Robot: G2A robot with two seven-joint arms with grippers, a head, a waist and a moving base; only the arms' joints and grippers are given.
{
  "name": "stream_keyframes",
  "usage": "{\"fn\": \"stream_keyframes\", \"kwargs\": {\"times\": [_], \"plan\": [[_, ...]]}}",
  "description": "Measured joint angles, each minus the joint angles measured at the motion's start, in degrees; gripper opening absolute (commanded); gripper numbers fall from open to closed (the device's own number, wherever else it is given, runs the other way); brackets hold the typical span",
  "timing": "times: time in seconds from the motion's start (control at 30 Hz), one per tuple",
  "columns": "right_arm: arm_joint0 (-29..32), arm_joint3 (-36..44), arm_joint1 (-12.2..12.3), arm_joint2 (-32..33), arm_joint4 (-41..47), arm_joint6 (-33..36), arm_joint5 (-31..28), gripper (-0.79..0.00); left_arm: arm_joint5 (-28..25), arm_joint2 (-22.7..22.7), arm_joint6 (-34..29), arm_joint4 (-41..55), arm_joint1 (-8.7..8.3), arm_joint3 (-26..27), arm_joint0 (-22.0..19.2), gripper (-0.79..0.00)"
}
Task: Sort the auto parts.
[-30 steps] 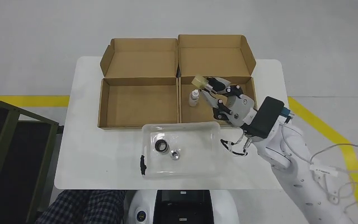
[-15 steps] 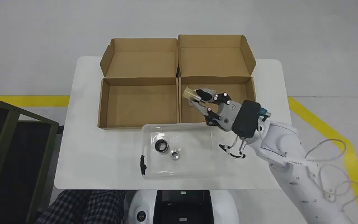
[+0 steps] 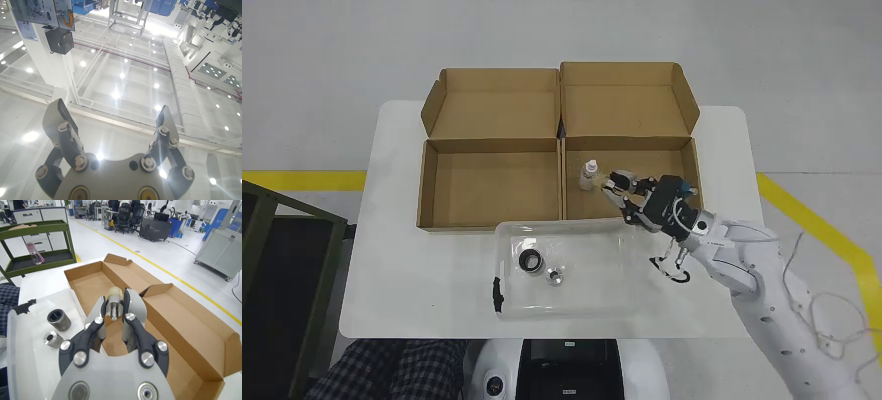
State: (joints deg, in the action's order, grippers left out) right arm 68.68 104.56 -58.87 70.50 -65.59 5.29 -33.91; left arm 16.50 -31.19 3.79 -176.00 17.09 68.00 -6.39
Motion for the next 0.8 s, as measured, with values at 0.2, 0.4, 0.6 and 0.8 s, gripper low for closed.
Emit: {"fn": "stream_keyframes", "kwargs": {"times": [0.2, 0.4, 0.6, 0.8], "plan": [[-1.18, -1.66, 0.60, 3.23, -0.09, 7.10, -1.85, -0.785, 0.00, 0.00, 0.00, 0.00, 0.00, 0.00, 0.00, 0.000], [-4.68, -4.49, 0.62, 2.26, -1.55, 12.97, -3.95, -0.785, 0.00, 0.00, 0.00, 0.00, 0.00, 0.00, 0.00, 0.000], [-9.36, -9.47, 0.23, -0.83, -0.99, 18.22, -7.02, -0.785, 0.00, 0.00, 0.00, 0.00, 0.00, 0.00, 0.00, 0.000], [-13.57, -14.22, -0.32, -4.07, -0.50, 22.44, -8.58, -0.785, 0.00, 0.00, 0.00, 0.00, 0.00, 0.00, 0.00, 0.000]]}}
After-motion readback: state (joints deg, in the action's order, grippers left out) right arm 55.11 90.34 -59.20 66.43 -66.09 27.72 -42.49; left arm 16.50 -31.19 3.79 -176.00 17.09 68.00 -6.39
